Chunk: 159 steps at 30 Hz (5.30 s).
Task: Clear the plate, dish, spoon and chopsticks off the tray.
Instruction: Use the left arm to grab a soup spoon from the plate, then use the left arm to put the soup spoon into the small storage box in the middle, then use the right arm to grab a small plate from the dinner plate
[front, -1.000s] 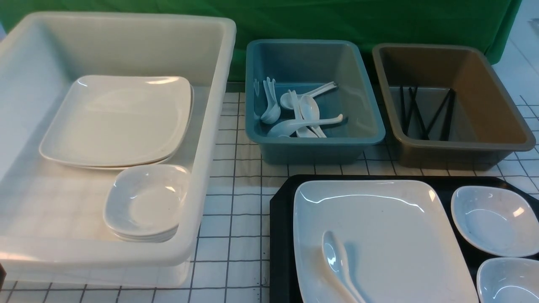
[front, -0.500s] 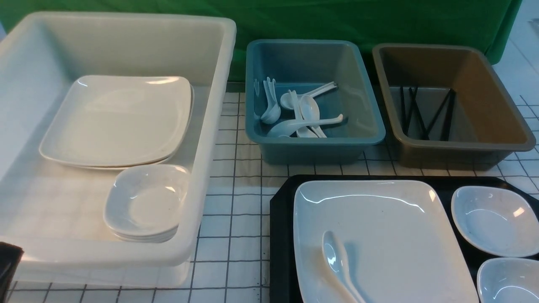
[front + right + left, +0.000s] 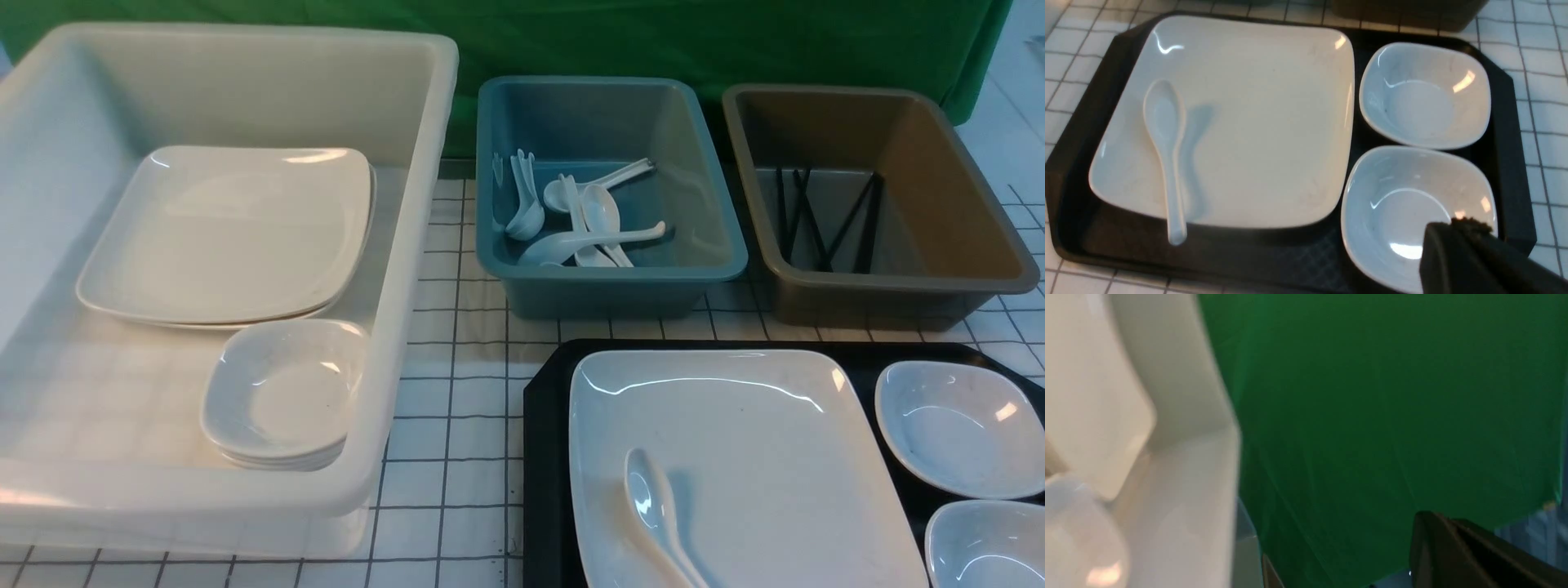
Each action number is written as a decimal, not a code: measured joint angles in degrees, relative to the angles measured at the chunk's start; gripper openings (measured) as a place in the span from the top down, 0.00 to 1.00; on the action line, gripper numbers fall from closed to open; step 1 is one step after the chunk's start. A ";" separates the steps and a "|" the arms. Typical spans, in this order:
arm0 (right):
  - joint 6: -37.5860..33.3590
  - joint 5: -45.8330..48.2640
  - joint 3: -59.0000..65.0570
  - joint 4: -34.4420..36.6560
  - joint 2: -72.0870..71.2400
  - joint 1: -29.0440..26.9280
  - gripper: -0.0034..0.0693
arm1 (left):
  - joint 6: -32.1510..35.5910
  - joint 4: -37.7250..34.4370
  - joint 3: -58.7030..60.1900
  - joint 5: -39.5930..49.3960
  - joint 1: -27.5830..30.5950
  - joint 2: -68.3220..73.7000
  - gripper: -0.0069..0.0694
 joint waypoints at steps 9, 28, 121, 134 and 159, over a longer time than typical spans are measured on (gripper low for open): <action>0.21 -3.69 0.00 0.08 0.00 0.00 0.88 | 27.02 3.52 -31.46 50.87 -0.54 38.73 0.88; 0.29 -4.36 0.00 -0.01 0.00 0.00 0.85 | 15.89 22.92 -50.42 46.05 -44.80 90.45 0.78; 0.27 -2.54 0.07 -0.01 0.00 0.00 0.74 | 17.10 18.59 -112.61 28.12 -22.47 130.73 0.66; 1.94 3.47 0.07 0.04 0.17 0.00 0.75 | 18.81 22.36 -112.59 43.62 -20.21 126.90 0.52; 4.56 -1.38 0.01 -5.89 46.71 20.03 0.51 | 25.55 17.62 -48.41 46.37 -19.02 72.58 0.91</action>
